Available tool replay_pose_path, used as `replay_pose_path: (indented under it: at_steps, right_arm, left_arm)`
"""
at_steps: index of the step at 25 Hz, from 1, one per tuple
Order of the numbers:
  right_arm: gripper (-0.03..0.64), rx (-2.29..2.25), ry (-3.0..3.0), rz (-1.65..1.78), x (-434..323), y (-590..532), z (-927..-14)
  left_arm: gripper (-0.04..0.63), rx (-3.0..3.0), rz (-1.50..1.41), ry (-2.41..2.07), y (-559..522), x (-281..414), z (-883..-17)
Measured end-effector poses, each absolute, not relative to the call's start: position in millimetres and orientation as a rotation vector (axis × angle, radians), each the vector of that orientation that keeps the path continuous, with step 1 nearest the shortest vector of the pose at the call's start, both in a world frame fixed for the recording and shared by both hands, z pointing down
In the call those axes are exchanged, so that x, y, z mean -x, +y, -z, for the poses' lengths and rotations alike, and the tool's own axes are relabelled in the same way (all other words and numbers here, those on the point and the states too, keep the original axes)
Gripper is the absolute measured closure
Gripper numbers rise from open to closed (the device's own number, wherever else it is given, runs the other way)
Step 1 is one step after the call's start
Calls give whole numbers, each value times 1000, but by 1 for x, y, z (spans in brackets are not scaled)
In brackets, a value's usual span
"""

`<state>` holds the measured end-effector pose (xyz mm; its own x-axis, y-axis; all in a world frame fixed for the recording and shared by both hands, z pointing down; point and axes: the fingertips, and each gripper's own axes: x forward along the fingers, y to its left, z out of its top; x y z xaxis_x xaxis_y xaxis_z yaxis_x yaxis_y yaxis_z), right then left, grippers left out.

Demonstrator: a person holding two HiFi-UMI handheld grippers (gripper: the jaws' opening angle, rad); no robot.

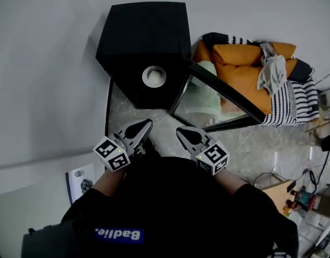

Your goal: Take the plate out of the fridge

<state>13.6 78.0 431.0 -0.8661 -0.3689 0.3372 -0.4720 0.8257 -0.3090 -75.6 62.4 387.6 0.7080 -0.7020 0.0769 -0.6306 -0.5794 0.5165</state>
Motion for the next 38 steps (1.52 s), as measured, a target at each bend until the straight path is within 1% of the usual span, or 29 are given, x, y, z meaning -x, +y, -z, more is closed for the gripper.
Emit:
replay_pose_path:
  at_steps: [6, 12, 24, 29, 38]
  right_arm:
    - [609, -735, -2704, -599, 37, 36, -434]
    - [609, -780, -2678, -594, 72, 17, -438]
    - [609, -800, -2654, -629, 52, 0, -445]
    - [609, -748, -2662, -650, 38, -7, -444]
    - [609, -595, -2647, -760, 32, -10, -469]
  left_arm:
    - [589, -2411, 135, -931, 16, 123, -405]
    - [589, -2414, 112, -852, -14, 147, -426]
    - [589, -2321, 72, -899, -54, 147, -460]
    - [589, -2284, 35, -924, -73, 138, -475]
    - [589, -2202, -40, -1024, -112, 139, -527]
